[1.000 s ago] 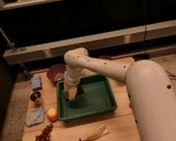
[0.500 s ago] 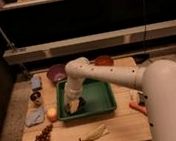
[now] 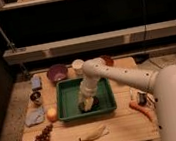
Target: Wipe tray with eraser
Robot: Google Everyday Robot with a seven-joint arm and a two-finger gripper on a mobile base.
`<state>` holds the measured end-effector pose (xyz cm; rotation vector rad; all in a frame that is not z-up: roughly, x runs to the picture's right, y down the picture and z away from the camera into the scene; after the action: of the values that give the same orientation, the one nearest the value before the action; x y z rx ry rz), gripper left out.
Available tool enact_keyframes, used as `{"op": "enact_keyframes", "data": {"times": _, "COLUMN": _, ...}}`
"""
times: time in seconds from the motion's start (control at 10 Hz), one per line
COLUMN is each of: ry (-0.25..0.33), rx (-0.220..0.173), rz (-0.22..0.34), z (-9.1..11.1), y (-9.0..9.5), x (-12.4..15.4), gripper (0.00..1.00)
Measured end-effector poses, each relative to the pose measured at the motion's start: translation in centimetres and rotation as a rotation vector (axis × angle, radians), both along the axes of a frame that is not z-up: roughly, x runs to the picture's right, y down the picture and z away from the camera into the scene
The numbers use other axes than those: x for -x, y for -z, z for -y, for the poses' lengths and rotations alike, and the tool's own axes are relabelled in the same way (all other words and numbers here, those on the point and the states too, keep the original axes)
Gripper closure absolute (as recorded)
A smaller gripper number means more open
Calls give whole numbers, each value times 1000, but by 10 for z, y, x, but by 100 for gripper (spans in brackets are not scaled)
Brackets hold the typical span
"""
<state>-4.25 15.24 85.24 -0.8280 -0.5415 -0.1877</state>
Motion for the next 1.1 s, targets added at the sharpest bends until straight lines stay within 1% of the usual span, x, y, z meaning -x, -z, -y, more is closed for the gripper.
{"op": "enact_keyframes", "data": {"times": 0.2, "ry": -37, "rx": -11, "rz": -31, "z": 30, "y": -25, "x": -6, "gripper": 100}}
{"op": "enact_keyframes", "data": {"times": 0.3, "ry": -46, "rx": -15, "rz": -40, "z": 43, "y": -33, "x": -6, "gripper": 100}}
{"op": "enact_keyframes", "data": {"times": 0.4, "ry": -53, "rx": -29, "rz": -43, "z": 59, "y": -38, "x": -1, "gripper": 100}}
{"op": "enact_keyframes", "data": {"times": 0.5, "ry": -48, "rx": -39, "rz": -37, "z": 71, "y": -41, "x": 13, "gripper": 100}}
{"op": "enact_keyframes", "data": {"times": 0.6, "ry": -37, "rx": -51, "rz": -24, "z": 79, "y": -39, "x": 28, "gripper": 100}}
{"op": "enact_keyframes", "data": {"times": 0.8, "ry": 5, "rx": -61, "rz": 15, "z": 79, "y": -27, "x": 72, "gripper": 100}}
{"op": "enact_keyframes", "data": {"times": 0.9, "ry": 29, "rx": -62, "rz": 41, "z": 72, "y": -19, "x": 95, "gripper": 100}}
{"op": "enact_keyframes", "data": {"times": 1.0, "ry": 48, "rx": -61, "rz": 62, "z": 62, "y": -10, "x": 109, "gripper": 100}}
{"op": "enact_keyframes", "data": {"times": 1.1, "ry": 73, "rx": -51, "rz": 88, "z": 41, "y": 2, "x": 122, "gripper": 100}}
